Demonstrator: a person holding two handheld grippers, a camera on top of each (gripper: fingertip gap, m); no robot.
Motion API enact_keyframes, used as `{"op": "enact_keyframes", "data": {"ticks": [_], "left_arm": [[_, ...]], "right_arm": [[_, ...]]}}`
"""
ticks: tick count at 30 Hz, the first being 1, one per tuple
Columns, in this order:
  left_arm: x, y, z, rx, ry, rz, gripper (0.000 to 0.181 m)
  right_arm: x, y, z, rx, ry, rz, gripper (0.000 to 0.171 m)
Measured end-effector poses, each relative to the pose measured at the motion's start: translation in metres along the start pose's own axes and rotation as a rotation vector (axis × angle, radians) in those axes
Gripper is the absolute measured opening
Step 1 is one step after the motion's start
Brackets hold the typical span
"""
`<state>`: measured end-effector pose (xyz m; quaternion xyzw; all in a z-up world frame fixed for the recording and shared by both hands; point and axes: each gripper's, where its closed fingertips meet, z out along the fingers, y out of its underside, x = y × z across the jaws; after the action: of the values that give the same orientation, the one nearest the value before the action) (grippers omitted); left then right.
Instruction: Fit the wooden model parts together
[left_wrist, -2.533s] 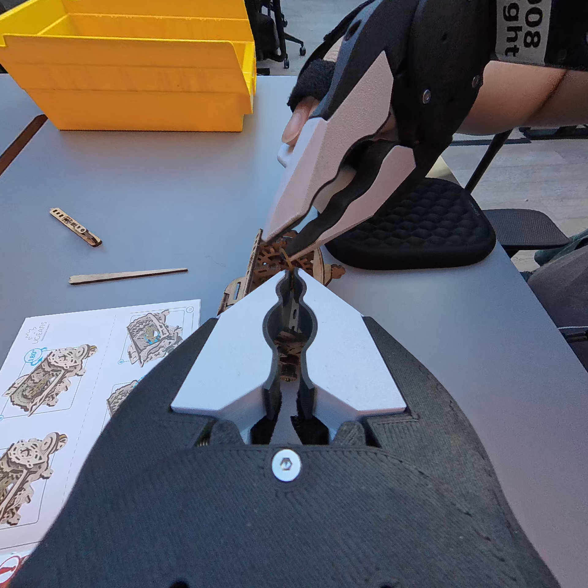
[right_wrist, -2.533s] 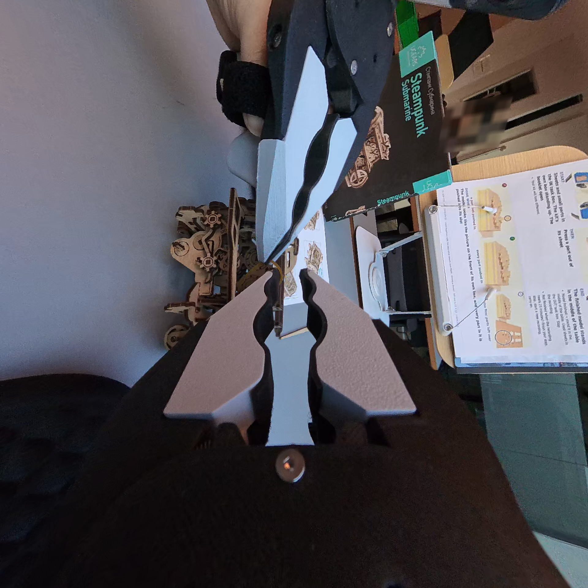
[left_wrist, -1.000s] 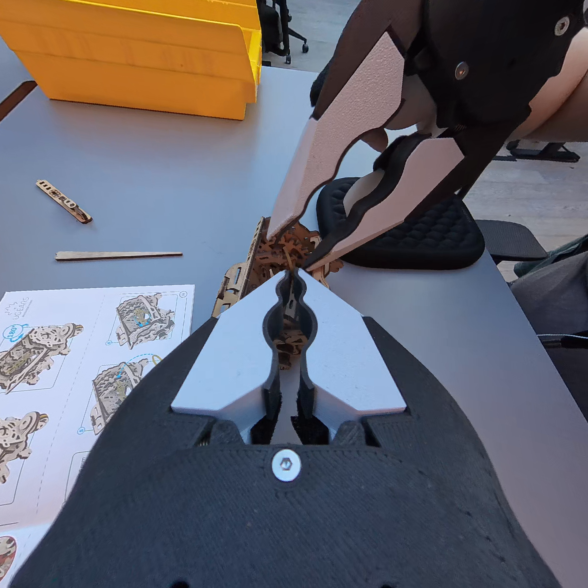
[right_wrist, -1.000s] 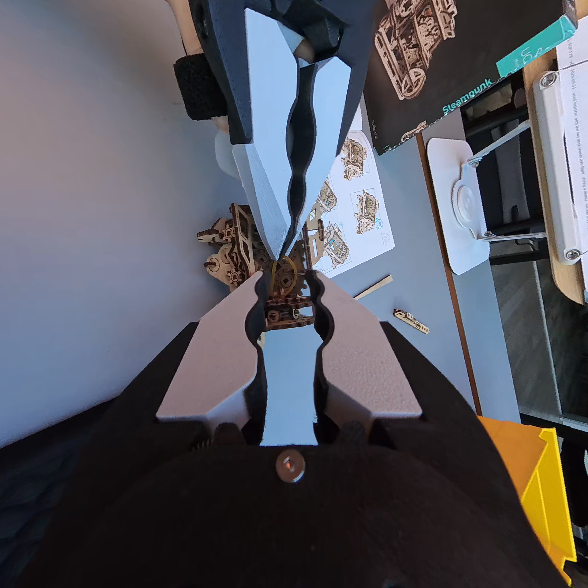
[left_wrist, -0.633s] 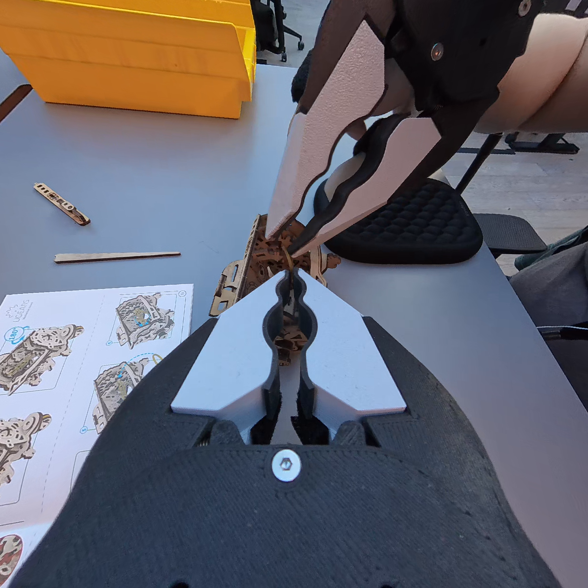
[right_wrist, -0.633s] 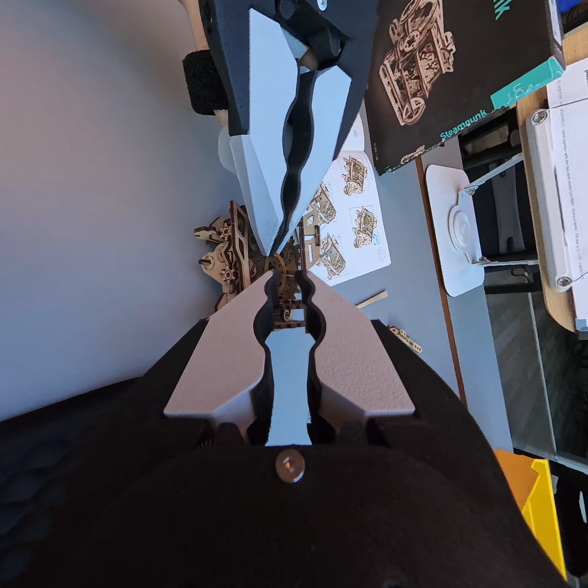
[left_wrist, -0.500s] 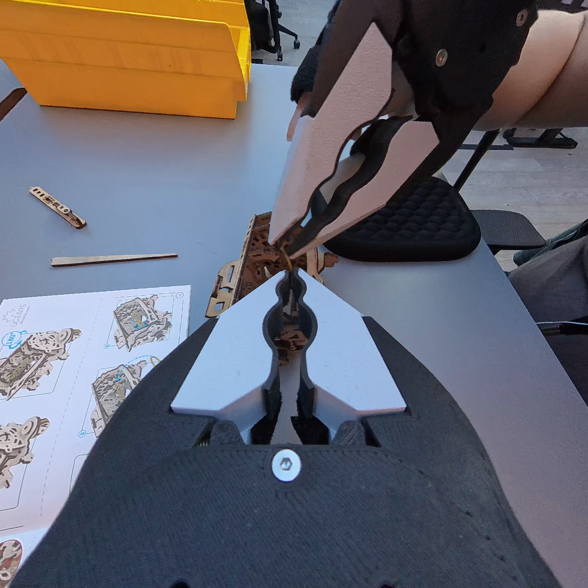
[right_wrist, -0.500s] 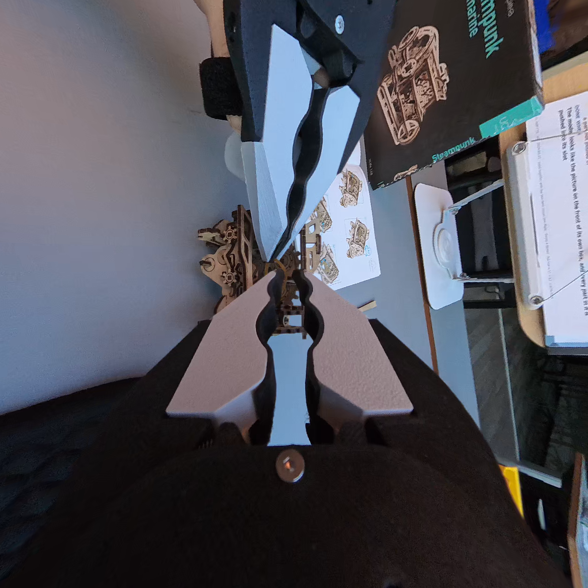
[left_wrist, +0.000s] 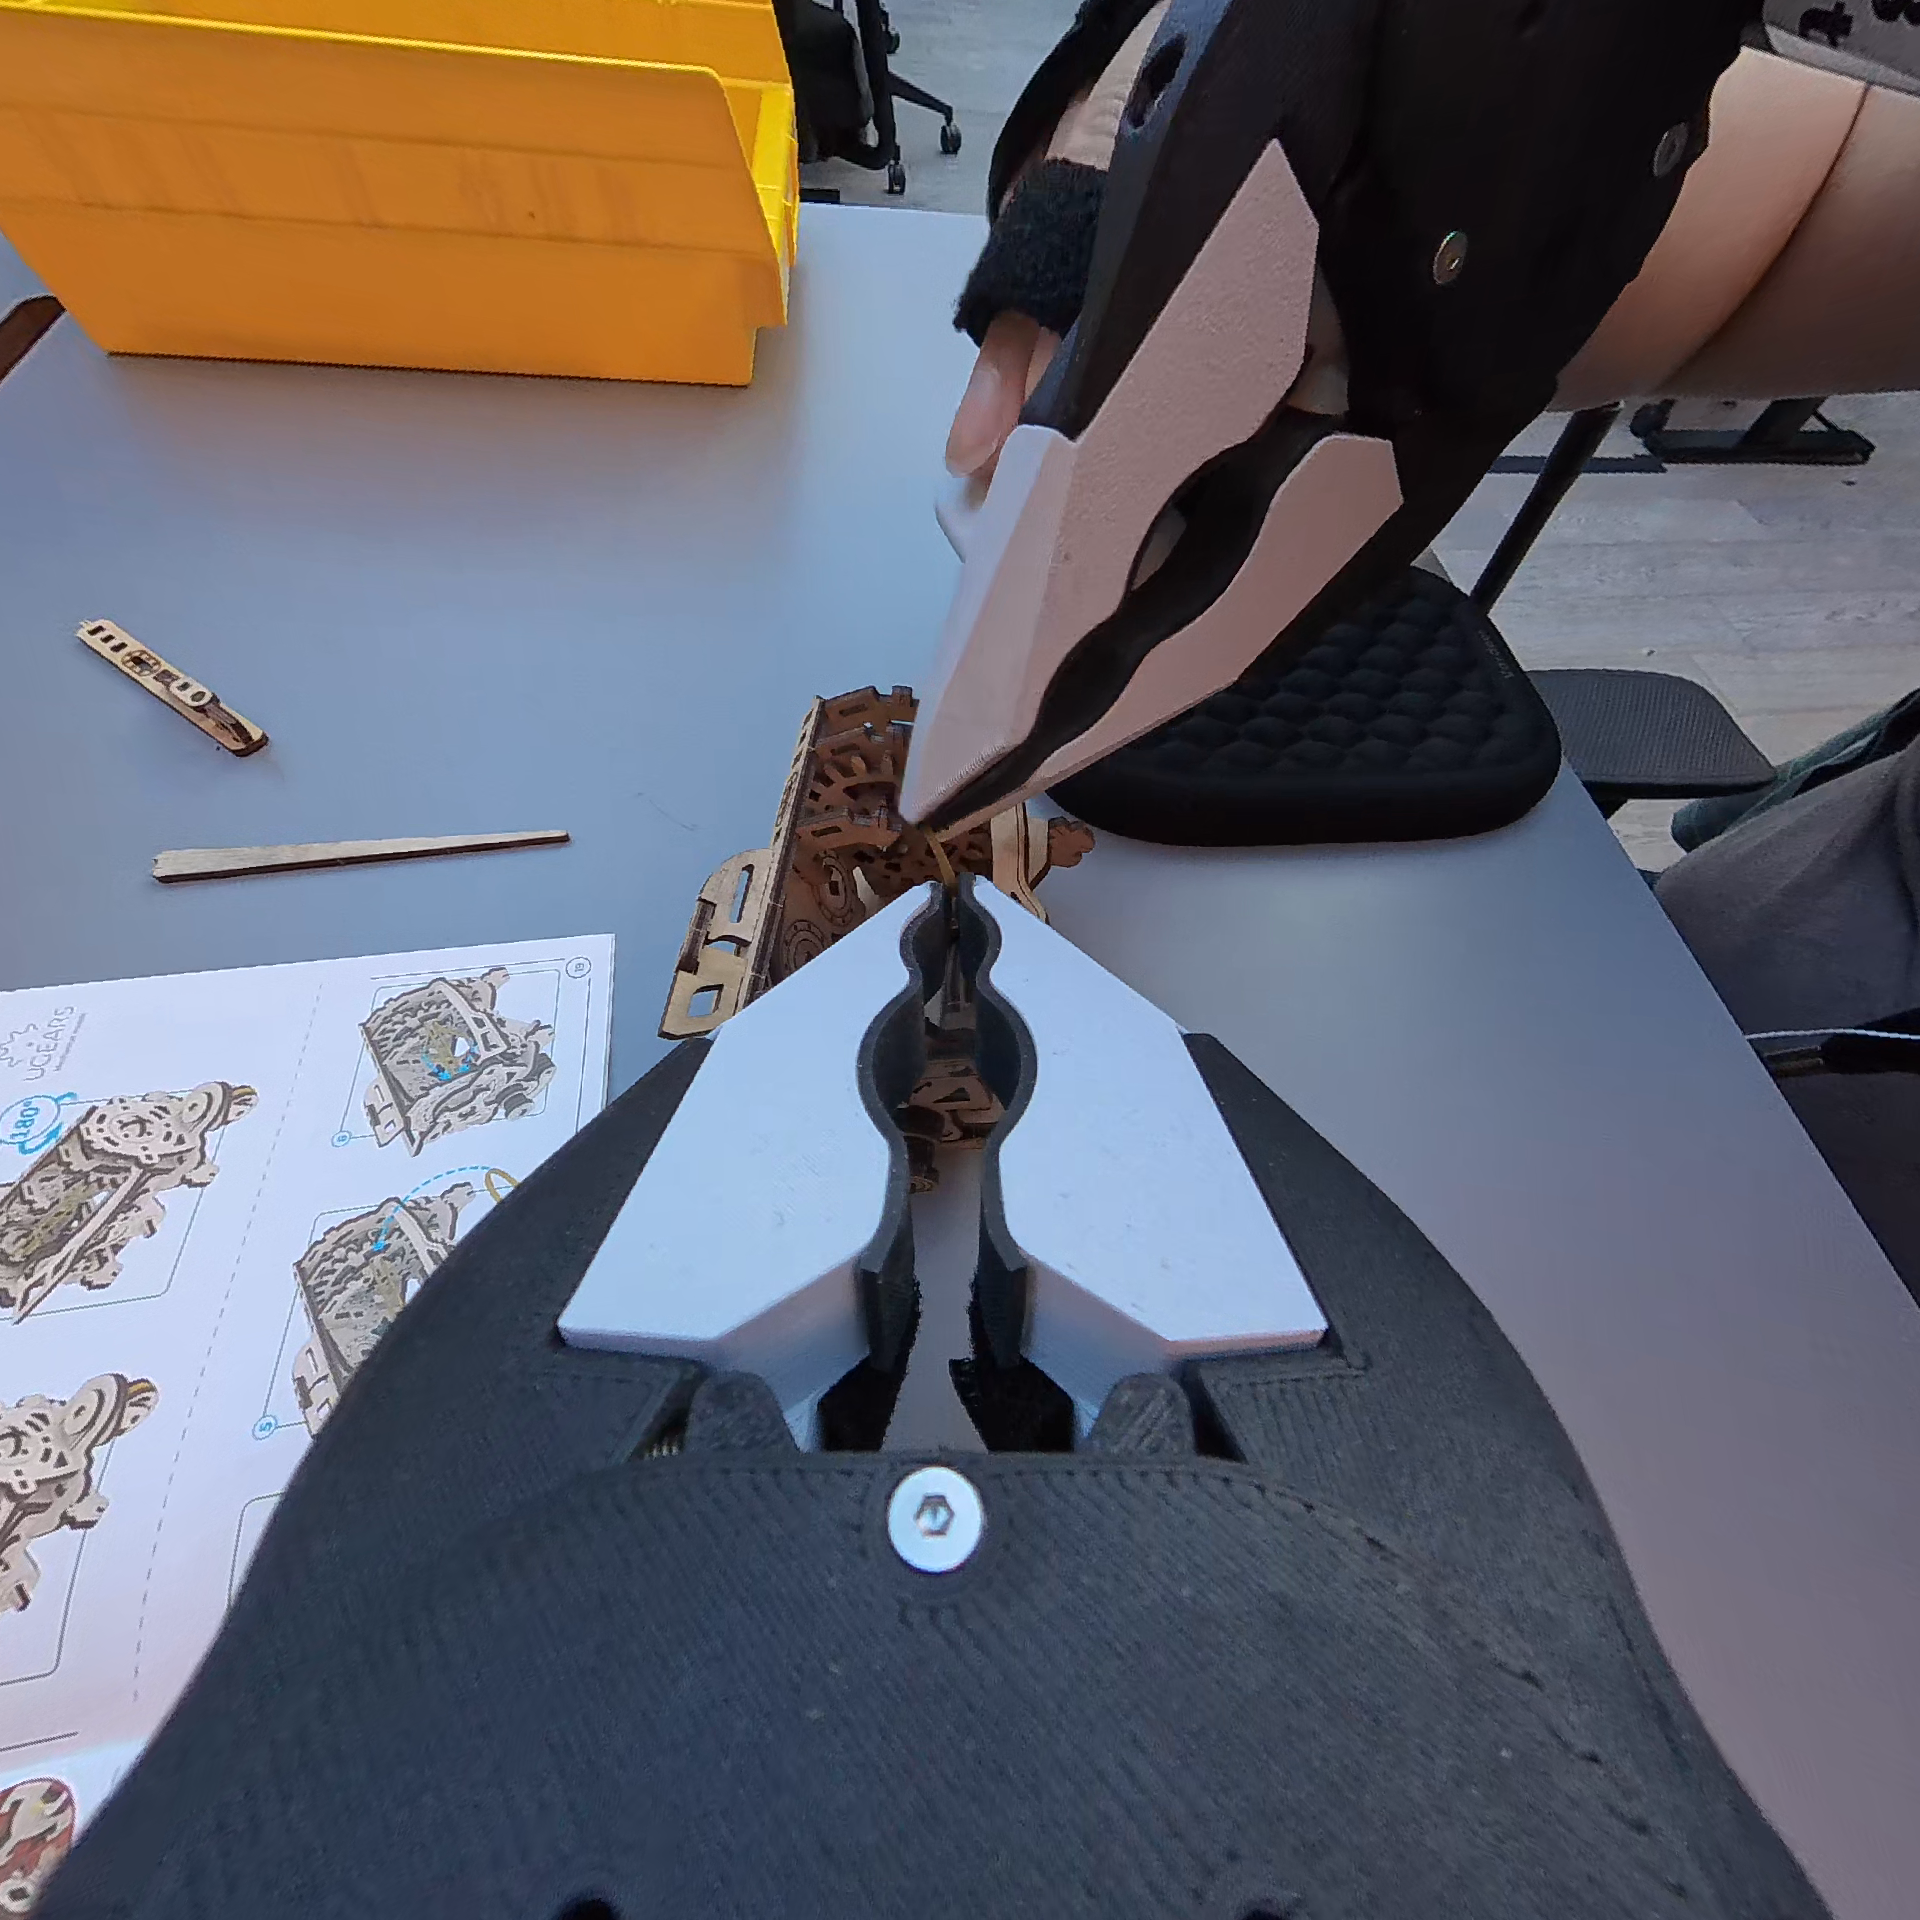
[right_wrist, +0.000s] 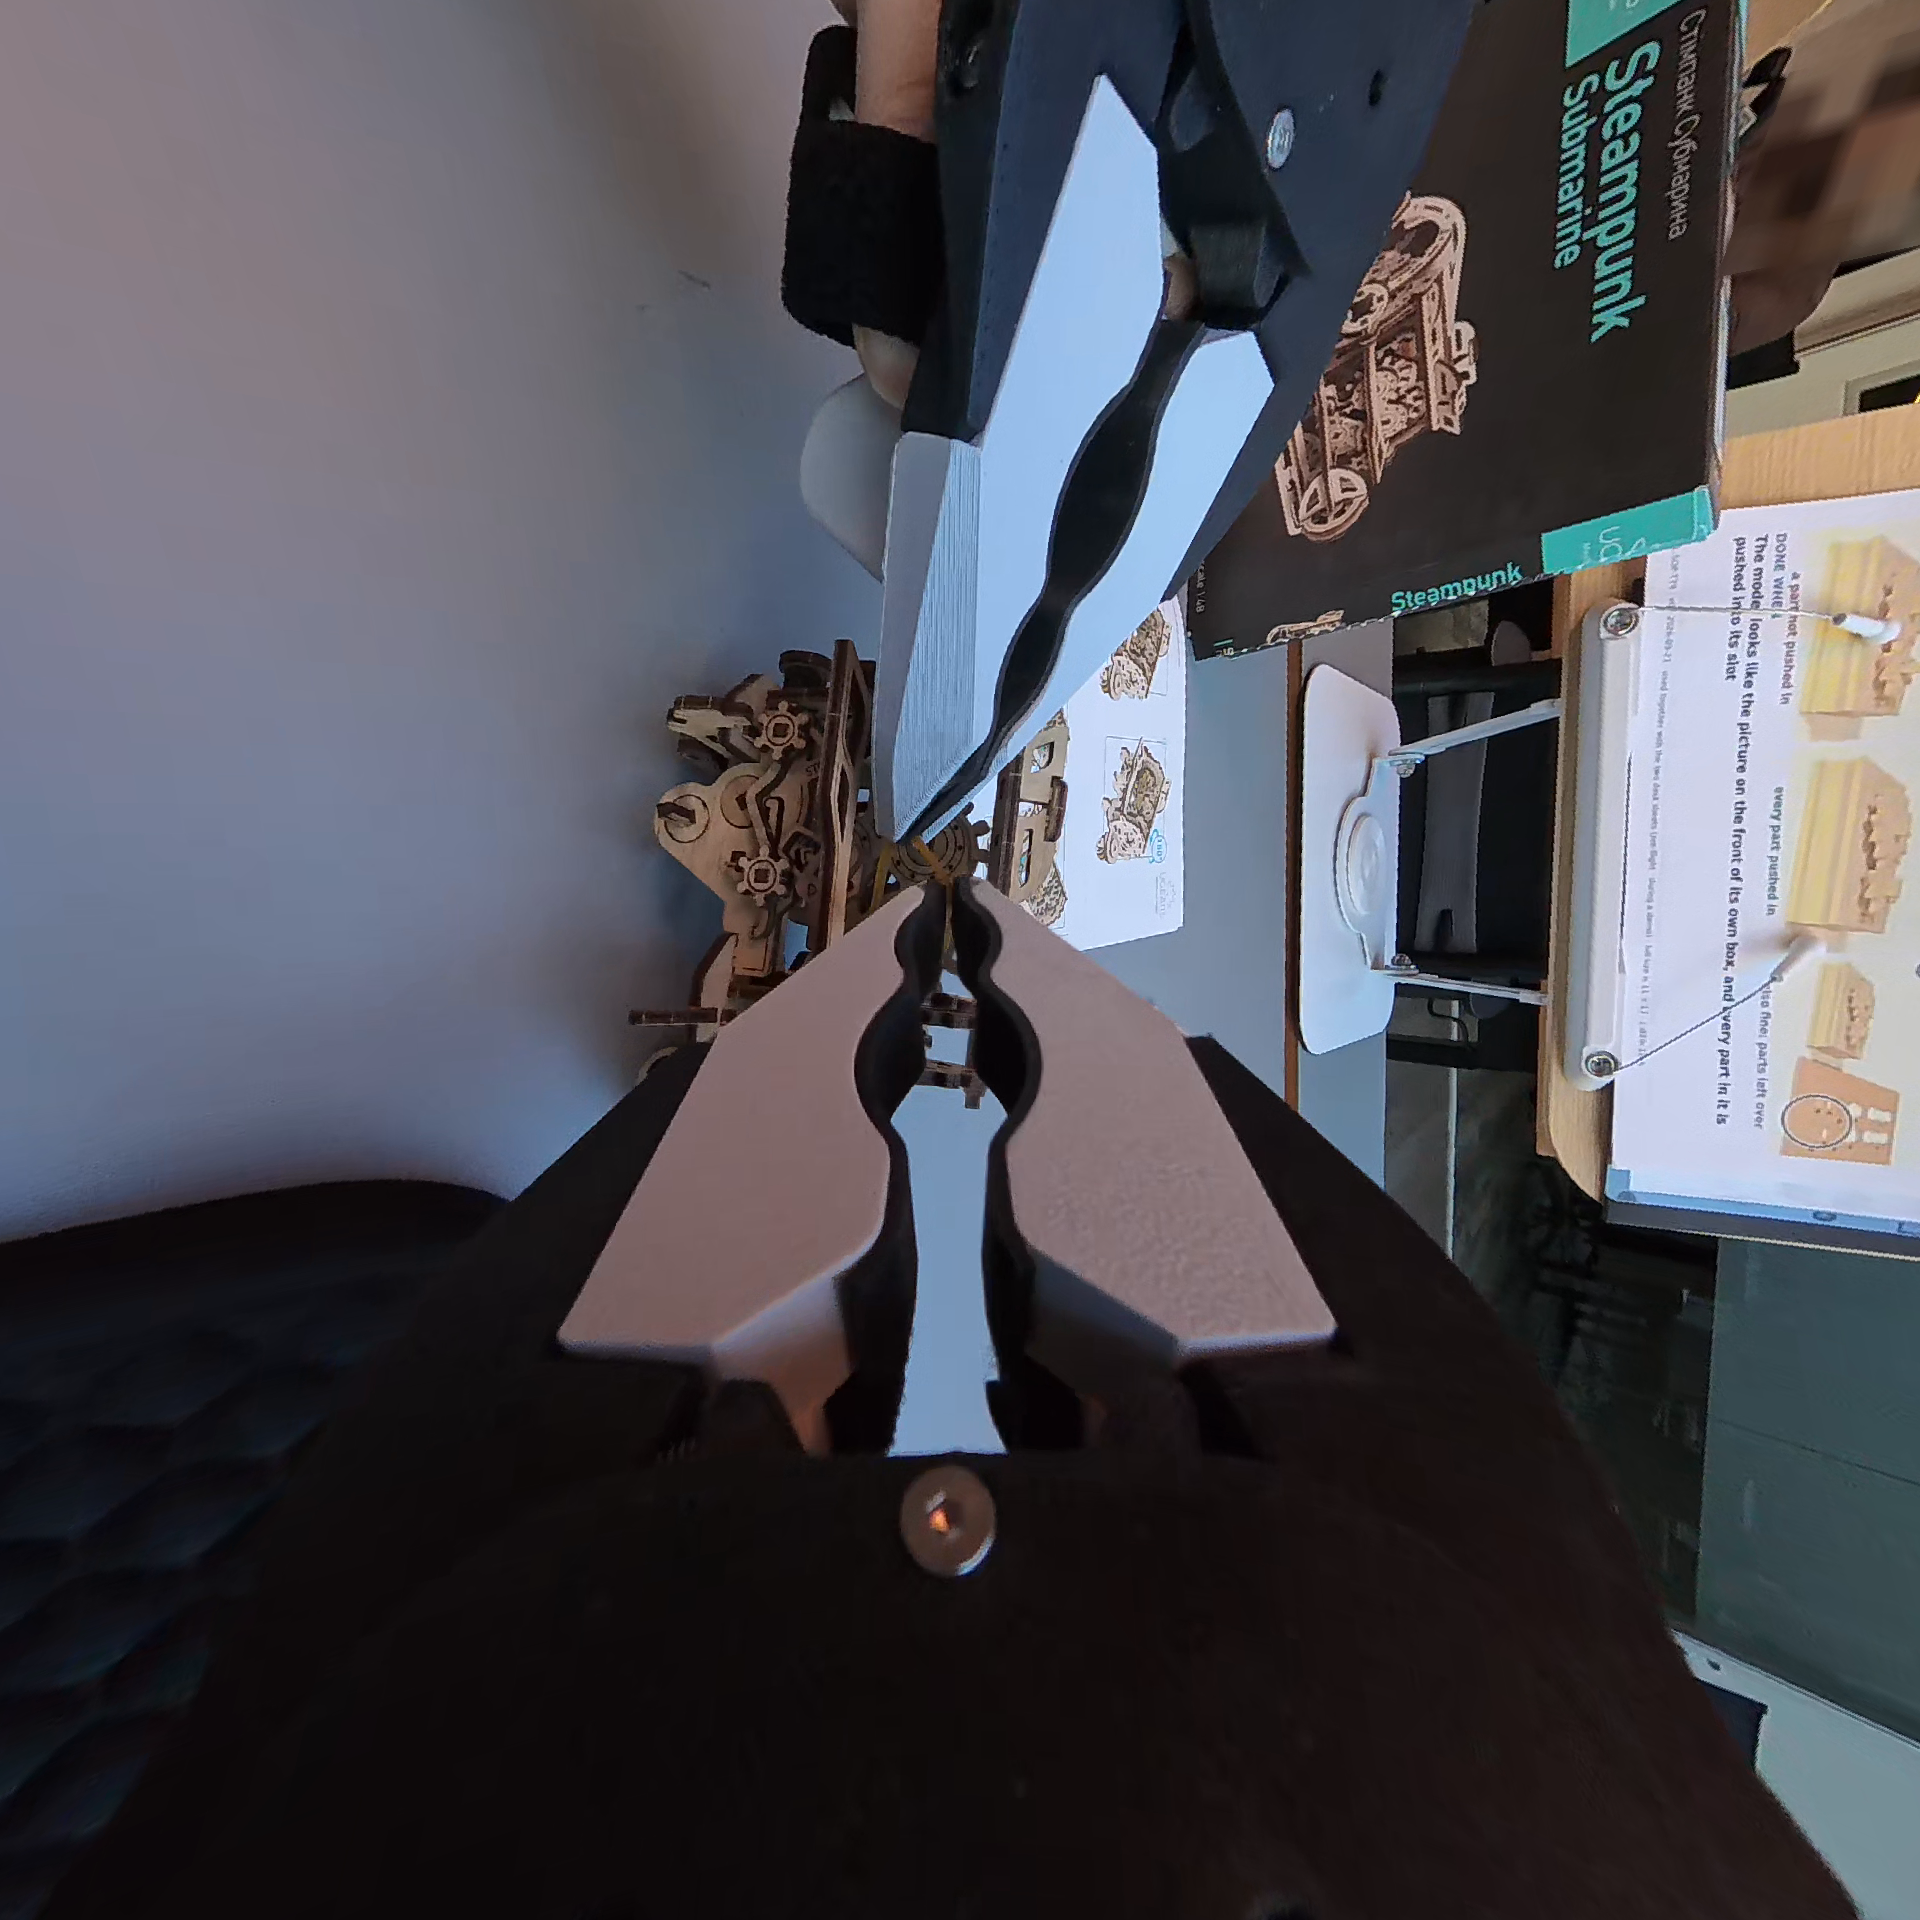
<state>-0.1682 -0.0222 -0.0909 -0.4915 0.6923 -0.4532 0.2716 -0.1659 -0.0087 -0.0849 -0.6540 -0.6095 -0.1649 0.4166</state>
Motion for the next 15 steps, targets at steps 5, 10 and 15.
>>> {"op": "enact_keyframes", "data": {"ticks": [5, 10, 15], "left_arm": [[-0.0001, 0.0012, 0.0003, -0.007, 0.001, 0.002, 0.000], [0.0000, 0.0021, 0.0002, -0.010, 0.008, -0.010, 0.004], [0.0001, 0.0008, -0.0024, -0.015, 0.010, -0.010, 0.016]], "right_arm": [[0.0006, -0.0028, -0.0011, 0.021, 0.005, 0.009, 0.000], [-0.0010, -0.0031, -0.0012, 0.022, -0.004, 0.007, 0.000], [-0.0004, -0.0022, -0.0008, 0.017, -0.003, 0.011, 0.000]]}}
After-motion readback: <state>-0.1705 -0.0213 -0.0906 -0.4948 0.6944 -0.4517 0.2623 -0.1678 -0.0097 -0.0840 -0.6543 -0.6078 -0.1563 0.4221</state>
